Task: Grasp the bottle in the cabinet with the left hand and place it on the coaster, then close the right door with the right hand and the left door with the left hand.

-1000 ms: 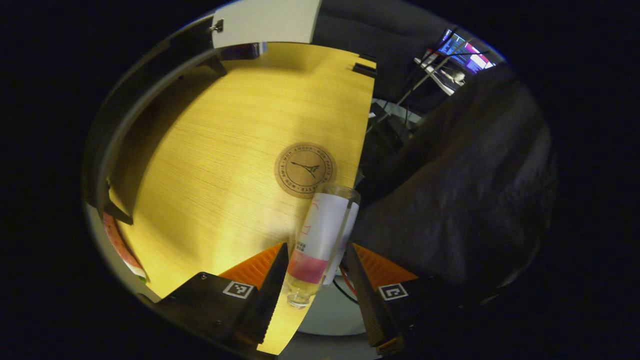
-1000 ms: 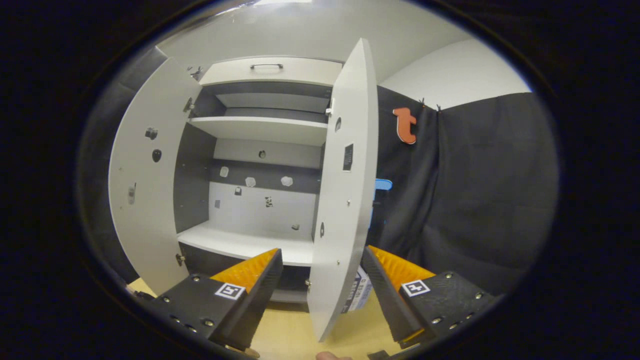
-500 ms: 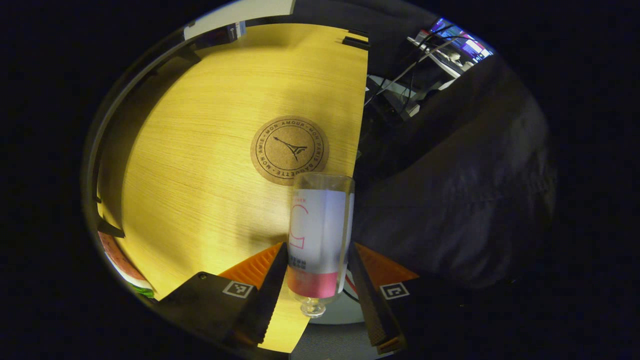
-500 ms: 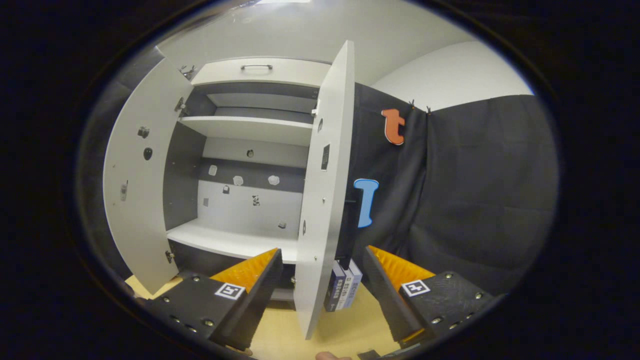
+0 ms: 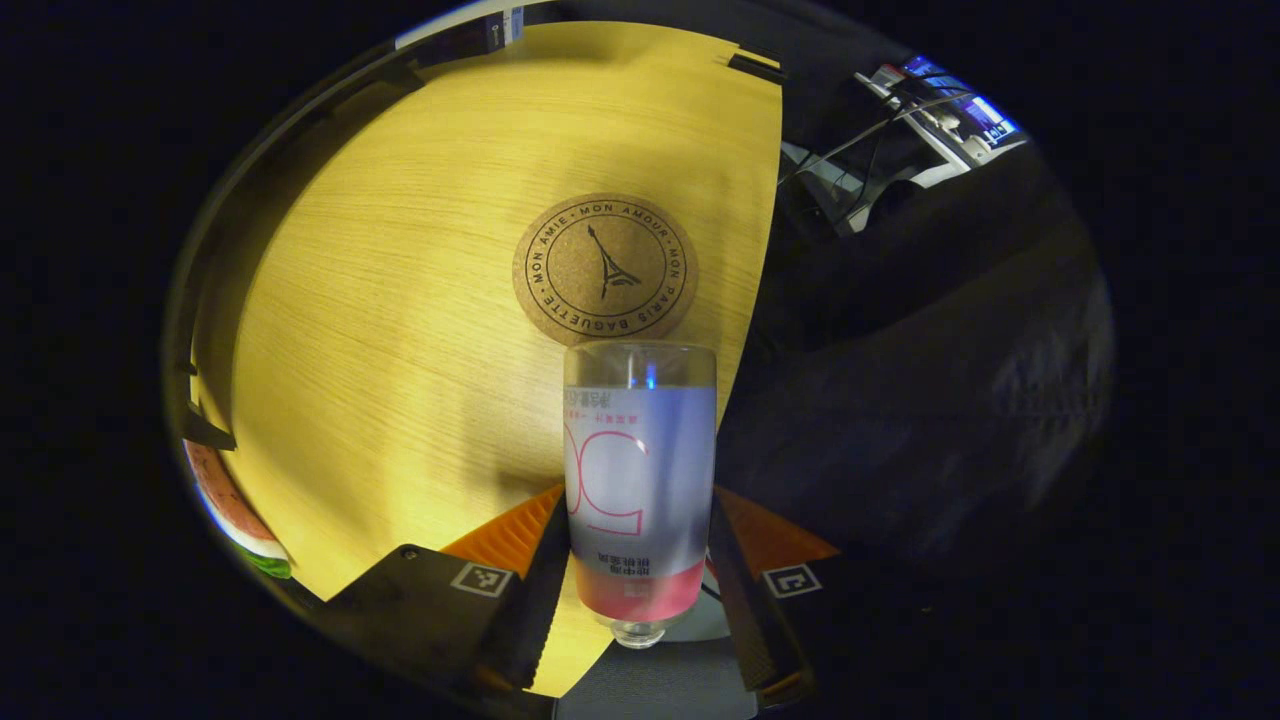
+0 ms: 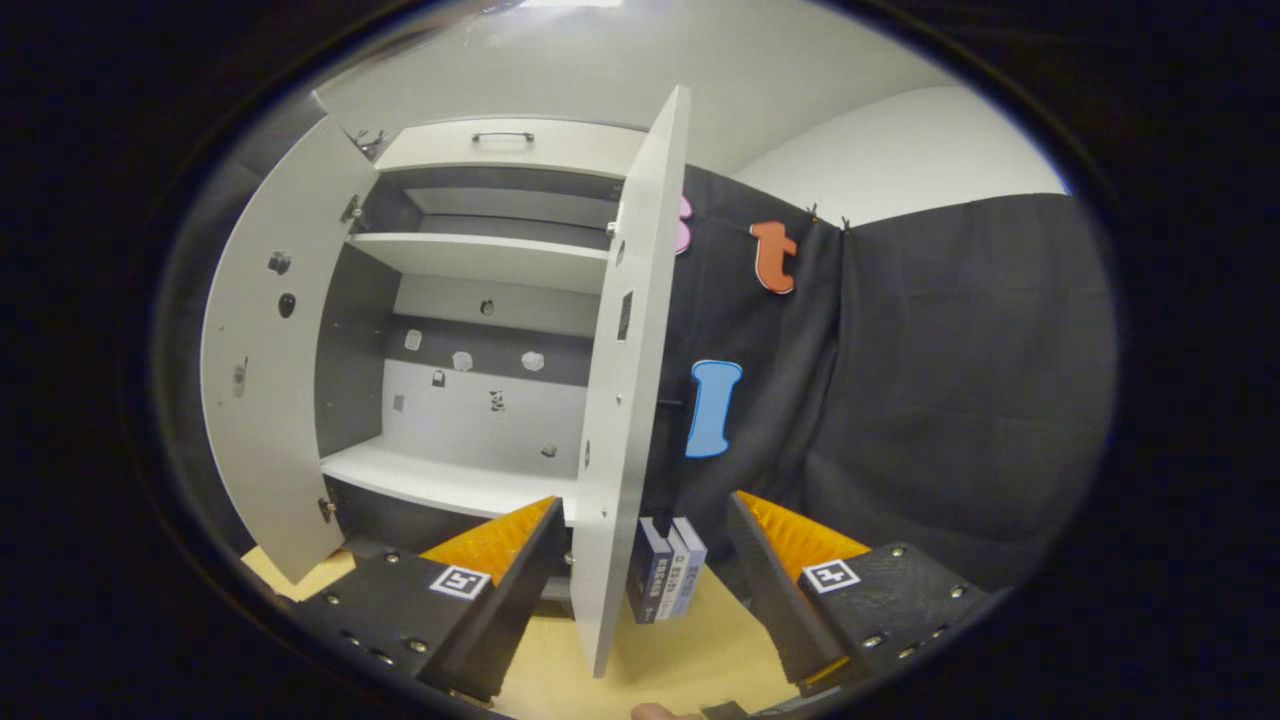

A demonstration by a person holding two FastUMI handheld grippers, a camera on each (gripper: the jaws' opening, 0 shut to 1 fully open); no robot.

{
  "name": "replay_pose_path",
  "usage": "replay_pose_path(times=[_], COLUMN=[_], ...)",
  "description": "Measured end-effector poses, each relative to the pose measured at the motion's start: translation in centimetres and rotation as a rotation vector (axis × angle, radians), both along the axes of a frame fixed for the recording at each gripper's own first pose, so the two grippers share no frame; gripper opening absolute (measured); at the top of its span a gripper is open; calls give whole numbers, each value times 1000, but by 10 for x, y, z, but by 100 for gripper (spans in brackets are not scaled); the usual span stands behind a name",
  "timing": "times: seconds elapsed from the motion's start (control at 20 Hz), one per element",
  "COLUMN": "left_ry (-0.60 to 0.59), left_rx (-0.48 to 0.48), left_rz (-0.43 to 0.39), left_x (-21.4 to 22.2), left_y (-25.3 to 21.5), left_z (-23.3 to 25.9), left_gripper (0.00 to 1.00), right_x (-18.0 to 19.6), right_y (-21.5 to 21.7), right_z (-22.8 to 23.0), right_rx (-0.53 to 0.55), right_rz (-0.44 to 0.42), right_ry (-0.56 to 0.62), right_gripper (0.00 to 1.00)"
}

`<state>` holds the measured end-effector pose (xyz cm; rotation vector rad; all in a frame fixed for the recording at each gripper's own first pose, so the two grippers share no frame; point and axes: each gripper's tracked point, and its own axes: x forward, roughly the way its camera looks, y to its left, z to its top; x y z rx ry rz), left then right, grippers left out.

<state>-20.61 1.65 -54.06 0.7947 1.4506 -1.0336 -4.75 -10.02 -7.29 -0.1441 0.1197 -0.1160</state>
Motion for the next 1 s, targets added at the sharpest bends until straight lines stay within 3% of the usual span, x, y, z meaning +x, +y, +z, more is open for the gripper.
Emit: replay_pose_path(times=[0.35,0.45,0.6,0.85,1.0], left_ry=[-179,-262,-357,-394,-393], left_rx=[278,412,567,750,820], left_rz=[-157,-253,-399,-690,-792], left_x=[31,53,78,89,83], left_y=[28,41,40,12,-6], left_z=[11,26,46,63,70], left_gripper=[72,76,72,72,74], right_x=[-20,-27,-40,-65,-76], right_y=[-38,-54,-82,-132,-157], right_z=[-12,-15,-24,-26,-28], right_rx=[77,118,171,119,99], right_rz=[-64,-92,-131,-209,-244], right_ry=[9,9,14,4,9], right_gripper=[98,98,98,98,98])
